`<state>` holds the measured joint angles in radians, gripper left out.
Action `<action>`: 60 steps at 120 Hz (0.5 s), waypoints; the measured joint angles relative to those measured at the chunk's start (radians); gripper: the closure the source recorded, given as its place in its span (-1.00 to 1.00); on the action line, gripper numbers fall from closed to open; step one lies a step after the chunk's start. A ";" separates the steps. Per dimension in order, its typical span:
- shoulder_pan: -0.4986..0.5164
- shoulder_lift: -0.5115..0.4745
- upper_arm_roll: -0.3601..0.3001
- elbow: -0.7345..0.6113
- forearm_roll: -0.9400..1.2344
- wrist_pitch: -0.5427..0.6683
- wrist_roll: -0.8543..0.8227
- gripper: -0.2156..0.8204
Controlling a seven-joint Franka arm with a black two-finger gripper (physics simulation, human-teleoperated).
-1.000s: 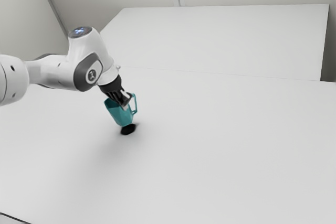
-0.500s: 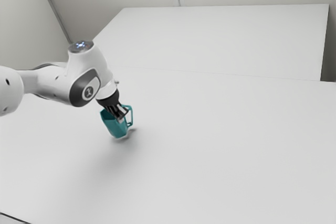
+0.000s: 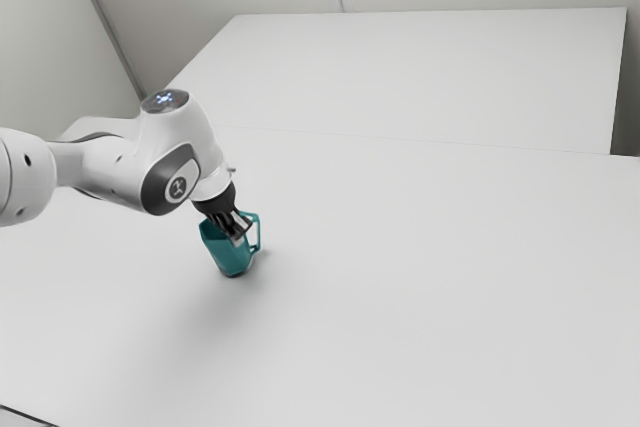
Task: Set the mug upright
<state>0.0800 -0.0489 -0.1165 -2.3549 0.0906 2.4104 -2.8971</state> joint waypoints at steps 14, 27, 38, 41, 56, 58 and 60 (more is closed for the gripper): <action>0.001 -0.003 0.000 -0.001 0.001 -0.002 0.000 0.62; 0.001 -0.016 -0.001 -0.002 0.004 -0.007 0.000 0.16; 0.000 -0.036 -0.001 -0.002 0.005 -0.014 0.000 -0.10; -0.001 -0.043 -0.002 -0.002 0.005 -0.017 0.000 -0.15; -0.005 -0.082 -0.012 0.000 0.006 -0.034 0.000 -0.34; -0.007 -0.087 -0.013 0.000 0.005 -0.037 0.000 -0.36; -0.009 -0.092 -0.013 0.000 0.005 -0.039 0.000 -0.38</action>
<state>0.0707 -0.1410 -0.1294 -2.3548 0.0959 2.3710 -2.8973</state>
